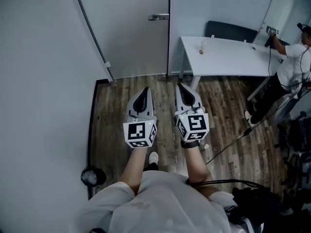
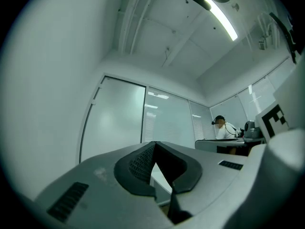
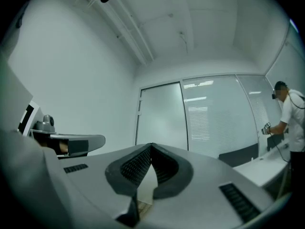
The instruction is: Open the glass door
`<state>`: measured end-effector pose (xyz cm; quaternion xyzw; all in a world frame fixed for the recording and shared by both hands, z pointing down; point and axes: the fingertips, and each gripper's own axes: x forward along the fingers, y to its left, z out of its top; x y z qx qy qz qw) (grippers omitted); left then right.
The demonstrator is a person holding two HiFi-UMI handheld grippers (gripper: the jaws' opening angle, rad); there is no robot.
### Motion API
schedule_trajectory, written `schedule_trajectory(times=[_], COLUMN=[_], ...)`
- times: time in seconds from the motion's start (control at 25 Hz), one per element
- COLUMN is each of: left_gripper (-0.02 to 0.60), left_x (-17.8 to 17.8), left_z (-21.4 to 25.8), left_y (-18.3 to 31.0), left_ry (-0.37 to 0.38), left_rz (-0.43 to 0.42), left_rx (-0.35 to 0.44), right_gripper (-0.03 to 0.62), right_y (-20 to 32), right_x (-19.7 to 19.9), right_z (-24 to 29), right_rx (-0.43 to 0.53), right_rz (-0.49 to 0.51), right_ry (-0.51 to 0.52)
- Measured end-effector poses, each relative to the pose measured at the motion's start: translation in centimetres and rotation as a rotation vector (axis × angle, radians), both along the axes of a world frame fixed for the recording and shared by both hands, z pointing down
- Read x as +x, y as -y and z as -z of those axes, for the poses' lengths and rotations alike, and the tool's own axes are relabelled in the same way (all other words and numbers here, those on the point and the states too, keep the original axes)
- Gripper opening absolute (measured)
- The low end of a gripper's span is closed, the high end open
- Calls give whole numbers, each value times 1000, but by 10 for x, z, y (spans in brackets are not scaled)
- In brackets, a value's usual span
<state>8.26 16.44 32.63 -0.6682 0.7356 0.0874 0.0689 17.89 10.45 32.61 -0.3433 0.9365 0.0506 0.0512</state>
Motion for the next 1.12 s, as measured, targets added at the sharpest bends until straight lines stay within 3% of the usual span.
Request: schedule_trajectory(times=[0.2, 0.44, 0.72, 0.96, 1.12], left_gripper=[2, 2, 2, 2, 2], left_x=[-71, -104, -130, -136, -136], left_z=[26, 10, -12, -20, 2], left_y=[47, 94, 160, 242, 306], left_ry=[1, -28, -84, -31, 18], left_rz=[-2, -85, -111, -120, -110], left_rx=[46, 49, 30, 34, 72], right_gripper=[2, 2, 2, 2, 2], right_y=[45, 82, 142, 224, 298], right_x=[-71, -130, -153, -169, -174], right_z=[24, 12, -15, -26, 0], right_rx=[47, 32, -13, -18, 32], right_rz=[0, 3, 3, 48, 50], right_ry=[-10, -14, -31, 11, 37])
